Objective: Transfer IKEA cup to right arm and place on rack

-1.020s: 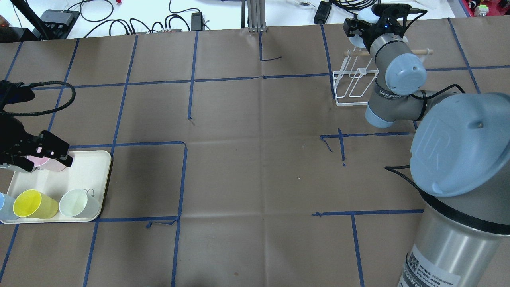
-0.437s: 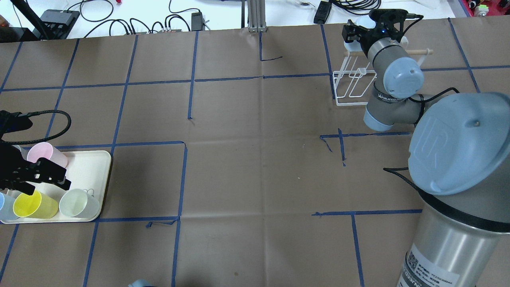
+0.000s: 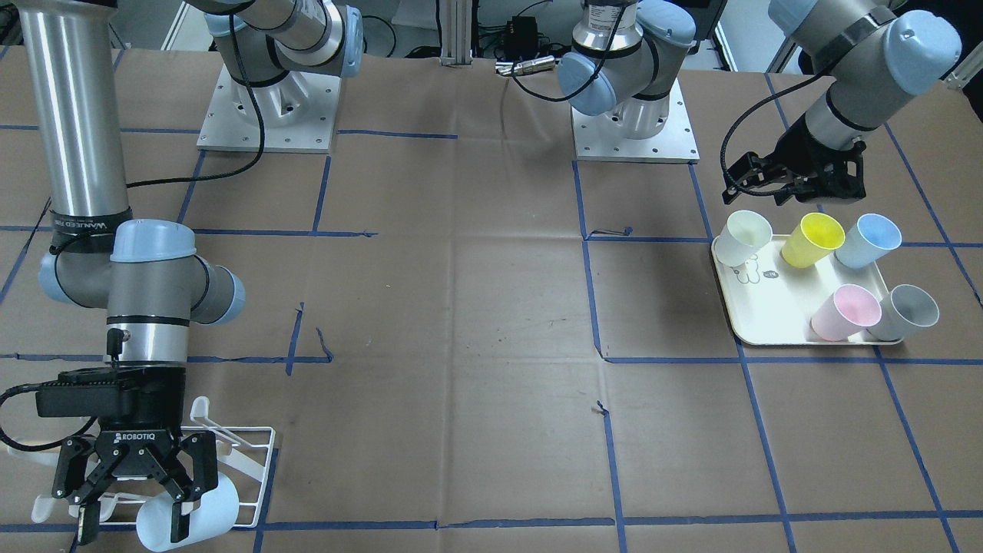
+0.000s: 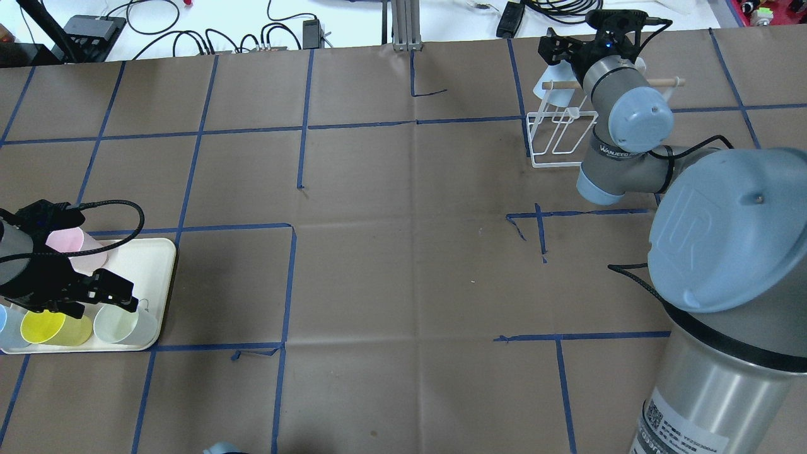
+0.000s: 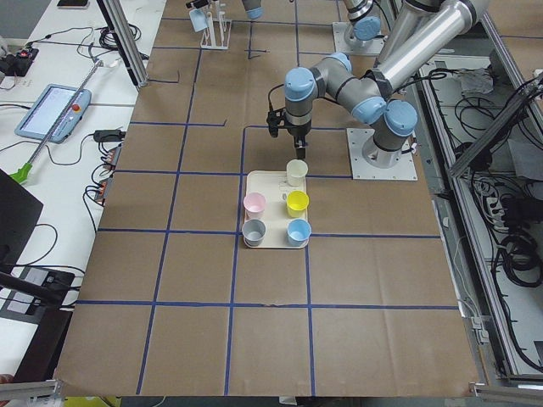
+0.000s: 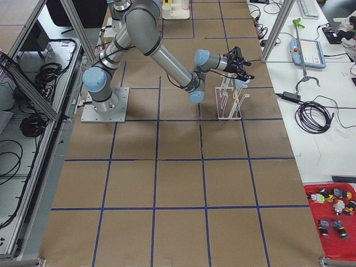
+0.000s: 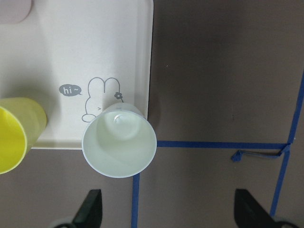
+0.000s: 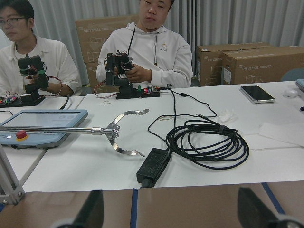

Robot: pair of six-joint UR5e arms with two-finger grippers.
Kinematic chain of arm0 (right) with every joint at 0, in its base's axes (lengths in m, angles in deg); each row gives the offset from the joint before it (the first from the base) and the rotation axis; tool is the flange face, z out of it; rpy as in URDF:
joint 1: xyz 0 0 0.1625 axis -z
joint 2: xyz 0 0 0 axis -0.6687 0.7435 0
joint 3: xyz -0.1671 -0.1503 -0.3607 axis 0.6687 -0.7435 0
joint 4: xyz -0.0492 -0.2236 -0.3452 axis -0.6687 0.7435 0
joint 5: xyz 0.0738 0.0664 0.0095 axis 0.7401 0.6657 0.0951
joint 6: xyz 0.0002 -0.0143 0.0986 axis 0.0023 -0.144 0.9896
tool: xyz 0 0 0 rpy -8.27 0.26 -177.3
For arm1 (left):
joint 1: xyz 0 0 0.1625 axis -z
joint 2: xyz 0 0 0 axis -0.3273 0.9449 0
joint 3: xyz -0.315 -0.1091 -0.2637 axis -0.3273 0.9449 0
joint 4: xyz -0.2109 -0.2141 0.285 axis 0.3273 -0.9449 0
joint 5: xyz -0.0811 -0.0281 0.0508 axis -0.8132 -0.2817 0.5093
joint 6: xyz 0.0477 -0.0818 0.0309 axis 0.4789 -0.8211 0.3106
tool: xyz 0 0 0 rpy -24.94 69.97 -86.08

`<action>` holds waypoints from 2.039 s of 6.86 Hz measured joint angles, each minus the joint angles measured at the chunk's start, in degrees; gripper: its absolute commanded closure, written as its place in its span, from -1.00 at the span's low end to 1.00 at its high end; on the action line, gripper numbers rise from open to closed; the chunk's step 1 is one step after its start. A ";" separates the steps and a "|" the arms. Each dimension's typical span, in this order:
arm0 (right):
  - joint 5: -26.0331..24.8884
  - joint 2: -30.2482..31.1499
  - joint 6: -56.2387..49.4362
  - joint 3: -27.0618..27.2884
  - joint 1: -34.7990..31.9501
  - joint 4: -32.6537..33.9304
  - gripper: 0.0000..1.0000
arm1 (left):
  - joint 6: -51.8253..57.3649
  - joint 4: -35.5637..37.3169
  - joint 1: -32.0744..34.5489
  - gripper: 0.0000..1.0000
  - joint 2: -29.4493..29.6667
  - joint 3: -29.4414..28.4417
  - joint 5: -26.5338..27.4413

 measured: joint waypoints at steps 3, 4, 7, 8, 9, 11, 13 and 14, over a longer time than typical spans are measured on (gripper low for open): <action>1.60 4.88 5.96 -0.15 -1.65 -0.13 -0.99 | 0.50 10.11 0.01 -0.90 2.42 6.39 0.24; 3.86 7.61 11.04 1.27 -2.35 -0.35 -0.99 | 0.87 12.84 0.01 -0.91 4.40 7.02 0.28; 12.80 17.31 29.80 11.15 -3.89 -0.60 -0.99 | 1.44 16.52 -0.05 -0.39 7.29 7.72 1.09; 14.71 20.40 38.39 15.36 -4.04 -0.57 -0.99 | 1.44 16.71 -0.07 0.33 7.09 7.70 1.69; 15.68 22.73 46.97 18.45 -4.11 -0.57 -0.99 | 1.42 16.76 -0.08 0.95 6.94 7.67 1.99; 19.04 24.39 63.21 20.49 -4.32 -0.62 -0.99 | 1.19 16.74 -0.08 1.00 6.79 7.38 2.16; 20.21 24.60 71.14 20.83 -4.62 -0.68 -0.99 | 0.94 16.40 0.00 1.00 6.57 5.58 1.64; 20.24 24.62 72.01 20.85 -4.92 -0.71 -0.99 | 0.79 14.79 0.16 1.00 6.52 3.16 0.75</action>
